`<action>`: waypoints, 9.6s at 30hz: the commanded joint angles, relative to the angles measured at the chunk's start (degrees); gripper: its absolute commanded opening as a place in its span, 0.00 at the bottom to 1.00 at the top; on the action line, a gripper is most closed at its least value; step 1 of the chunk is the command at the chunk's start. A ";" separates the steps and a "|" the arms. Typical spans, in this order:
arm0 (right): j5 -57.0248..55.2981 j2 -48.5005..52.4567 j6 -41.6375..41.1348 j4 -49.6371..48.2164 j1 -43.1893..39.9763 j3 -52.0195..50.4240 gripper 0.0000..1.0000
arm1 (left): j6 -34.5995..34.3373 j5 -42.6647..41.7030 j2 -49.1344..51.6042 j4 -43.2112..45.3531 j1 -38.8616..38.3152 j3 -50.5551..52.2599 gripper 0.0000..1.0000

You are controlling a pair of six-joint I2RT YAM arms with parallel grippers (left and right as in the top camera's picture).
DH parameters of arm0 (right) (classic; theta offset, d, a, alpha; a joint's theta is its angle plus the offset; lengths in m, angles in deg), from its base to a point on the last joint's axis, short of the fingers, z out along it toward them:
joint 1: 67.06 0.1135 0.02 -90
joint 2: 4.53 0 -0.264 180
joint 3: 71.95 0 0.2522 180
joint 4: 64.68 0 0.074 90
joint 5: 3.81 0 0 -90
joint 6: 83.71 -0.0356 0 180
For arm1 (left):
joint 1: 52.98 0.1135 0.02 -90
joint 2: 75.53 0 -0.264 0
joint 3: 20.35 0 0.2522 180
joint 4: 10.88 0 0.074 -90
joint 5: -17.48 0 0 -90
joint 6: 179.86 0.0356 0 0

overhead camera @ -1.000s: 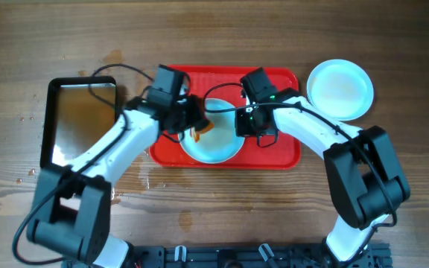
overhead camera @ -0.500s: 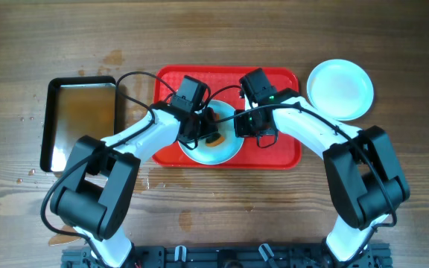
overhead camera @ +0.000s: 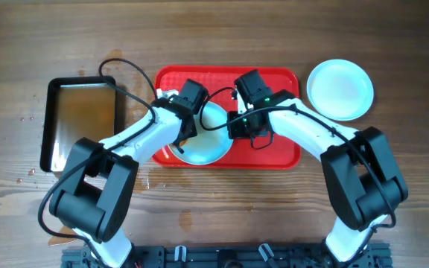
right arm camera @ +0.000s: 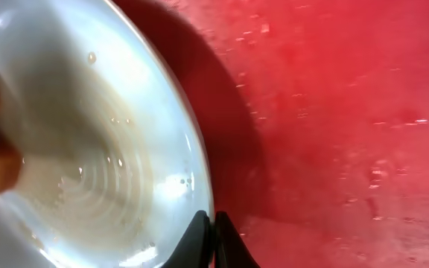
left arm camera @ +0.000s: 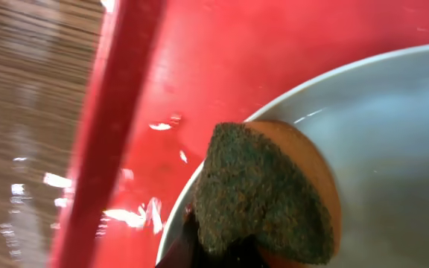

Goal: Clean dirty plates on tray and stack at the side

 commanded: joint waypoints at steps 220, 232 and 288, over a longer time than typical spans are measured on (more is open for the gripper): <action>-8.70 -11.13 -2.14 3.61 -47.28 6.10 0.10 | 8.66 -20.55 -16.81 0.28 50.29 6.19 0.04; 20.39 -11.15 3.48 5.66 -41.64 5.03 0.53 | 8.63 -20.52 -16.81 5.64 50.29 6.19 0.04; -4.92 -46.99 0.33 27.43 -7.98 4.39 1.00 | 8.61 -37.20 -46.66 -4.74 50.29 6.12 1.00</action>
